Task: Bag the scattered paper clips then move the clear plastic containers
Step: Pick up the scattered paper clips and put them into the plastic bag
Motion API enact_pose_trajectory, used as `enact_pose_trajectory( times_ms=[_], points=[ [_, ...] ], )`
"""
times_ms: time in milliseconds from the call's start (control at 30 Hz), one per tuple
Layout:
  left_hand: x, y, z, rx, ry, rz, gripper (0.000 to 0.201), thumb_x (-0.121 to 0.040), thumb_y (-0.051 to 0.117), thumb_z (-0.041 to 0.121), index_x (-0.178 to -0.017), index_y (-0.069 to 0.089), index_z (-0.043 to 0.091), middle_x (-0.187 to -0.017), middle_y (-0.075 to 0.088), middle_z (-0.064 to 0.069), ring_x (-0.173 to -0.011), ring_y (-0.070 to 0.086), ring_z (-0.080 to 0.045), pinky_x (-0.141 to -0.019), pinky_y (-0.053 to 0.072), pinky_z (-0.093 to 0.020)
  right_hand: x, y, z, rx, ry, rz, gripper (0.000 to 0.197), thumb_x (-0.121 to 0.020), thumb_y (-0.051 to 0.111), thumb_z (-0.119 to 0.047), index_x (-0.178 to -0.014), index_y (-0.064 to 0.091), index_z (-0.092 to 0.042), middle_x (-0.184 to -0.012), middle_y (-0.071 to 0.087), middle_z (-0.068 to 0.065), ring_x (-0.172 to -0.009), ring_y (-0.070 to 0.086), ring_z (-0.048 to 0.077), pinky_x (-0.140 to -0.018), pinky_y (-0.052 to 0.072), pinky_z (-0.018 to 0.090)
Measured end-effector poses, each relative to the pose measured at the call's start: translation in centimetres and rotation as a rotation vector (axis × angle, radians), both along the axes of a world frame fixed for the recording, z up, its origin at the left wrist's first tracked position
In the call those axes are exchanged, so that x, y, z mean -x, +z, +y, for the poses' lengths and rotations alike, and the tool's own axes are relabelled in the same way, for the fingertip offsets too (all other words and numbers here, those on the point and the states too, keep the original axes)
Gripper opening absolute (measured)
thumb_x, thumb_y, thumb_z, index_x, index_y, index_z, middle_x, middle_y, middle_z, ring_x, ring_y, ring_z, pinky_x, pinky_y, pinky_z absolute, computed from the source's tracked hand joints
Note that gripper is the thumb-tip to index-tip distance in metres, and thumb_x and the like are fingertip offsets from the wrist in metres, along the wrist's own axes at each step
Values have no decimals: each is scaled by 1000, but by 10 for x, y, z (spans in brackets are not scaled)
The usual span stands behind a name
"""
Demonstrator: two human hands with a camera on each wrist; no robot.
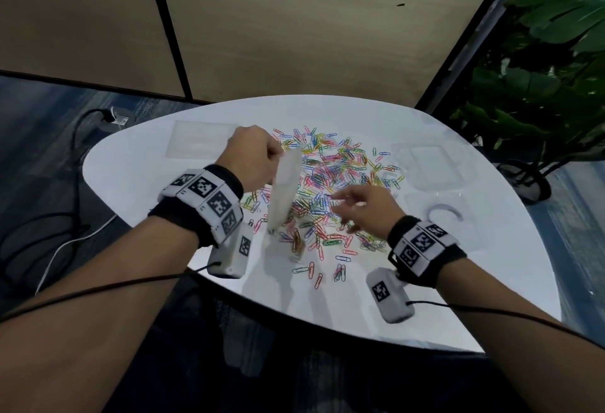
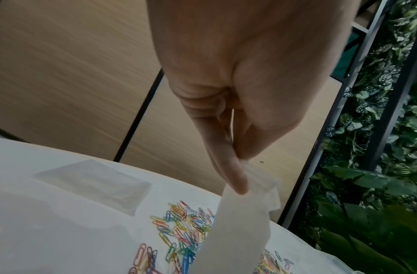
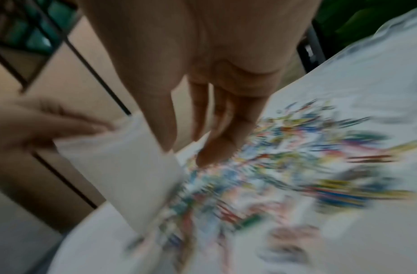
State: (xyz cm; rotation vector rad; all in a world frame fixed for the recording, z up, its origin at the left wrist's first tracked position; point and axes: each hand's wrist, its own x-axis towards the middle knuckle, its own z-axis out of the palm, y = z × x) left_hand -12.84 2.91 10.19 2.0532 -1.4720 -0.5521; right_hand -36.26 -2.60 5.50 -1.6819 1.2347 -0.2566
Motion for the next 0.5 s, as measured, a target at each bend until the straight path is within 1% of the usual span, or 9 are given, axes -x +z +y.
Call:
enact_pose_trajectory(
  times_ms=[67, 100, 133, 167, 233, 267, 400, 467, 500],
  points=[
    [-5, 3, 5, -1, -1, 0, 23, -91, 58, 2, -81, 79, 7, -75, 77, -10, -62, 73, -17, -77, 63, -37, 23, -27, 11, -161, 31, 252, 74, -64, 89, -30, -126, 50, -21, -102, 59, 3, -80, 69, 26, -63, 62, 40],
    [-6, 3, 8, -12, -5, -4, 24, -91, 59, 3, -80, 79, 9, -74, 77, -9, -61, 73, -15, -76, 63, -36, 28, -39, 19, -203, 41, 327, 92, -57, 93, -33, -133, 42, -23, -112, 53, 6, -87, 68, 28, -63, 62, 41],
    [-8, 4, 11, -26, -7, -7, 25, -91, 59, 4, -80, 80, 11, -73, 77, -8, -60, 73, -13, -76, 64, -36, 30, -50, 30, -191, 63, 387, 105, -51, 95, -36, -138, 37, -24, -122, 48, 9, -94, 66, 30, -67, 62, 42],
    [-9, 4, 14, -36, -8, -7, 25, -91, 59, 4, -80, 80, 12, -71, 77, -7, -60, 73, -13, -75, 64, -35, 28, -60, 40, -135, 95, 455, 113, -47, 95, -42, -140, 34, -24, -130, 43, 11, -102, 63, 31, -75, 60, 42],
    [-13, 4, 19, -44, -8, 1, 23, -91, 60, 5, -84, 81, 10, -73, 77, -7, -61, 74, -16, -74, 64, -35, 19, -74, 58, 13, 97, 513, 115, -46, 94, -47, -141, 34, -23, -137, 36, 12, -111, 56, 30, -93, 52, 38],
    [-14, 4, 21, -49, -9, 5, 21, -91, 60, 6, -87, 81, 9, -75, 77, -7, -61, 74, -16, -74, 64, -34, 12, -78, 64, 62, 70, 489, 112, -47, 94, -45, -140, 35, -23, -136, 35, 12, -109, 55, 29, -96, 49, 35],
    [-22, 0, 25, -68, -35, -29, 19, -93, 62, 7, -88, 80, 10, -78, 78, -7, -56, 71, -10, -67, 60, -27, -14, -83, 60, 103, 19, 423, 97, -57, 92, -33, -138, 40, -20, -135, 33, 12, -98, 56, 24, -96, 50, 32],
    [-26, -3, 23, -70, -41, -31, 19, -94, 61, 8, -88, 79, 12, -76, 77, -6, -50, 67, -5, -61, 55, -22, -26, -85, 51, 143, 50, 464, 90, -64, 88, -34, -140, 42, -19, -136, 33, 12, -104, 57, 26, -98, 49, 33],
    [-27, -4, 22, -68, -44, -33, 20, -94, 61, 9, -88, 79, 13, -74, 77, -6, -49, 67, -5, -63, 56, -22, -31, -87, 47, 173, 59, 465, 83, -68, 85, -34, -139, 45, -19, -136, 34, 12, -107, 57, 27, -99, 49, 33]
  ],
)
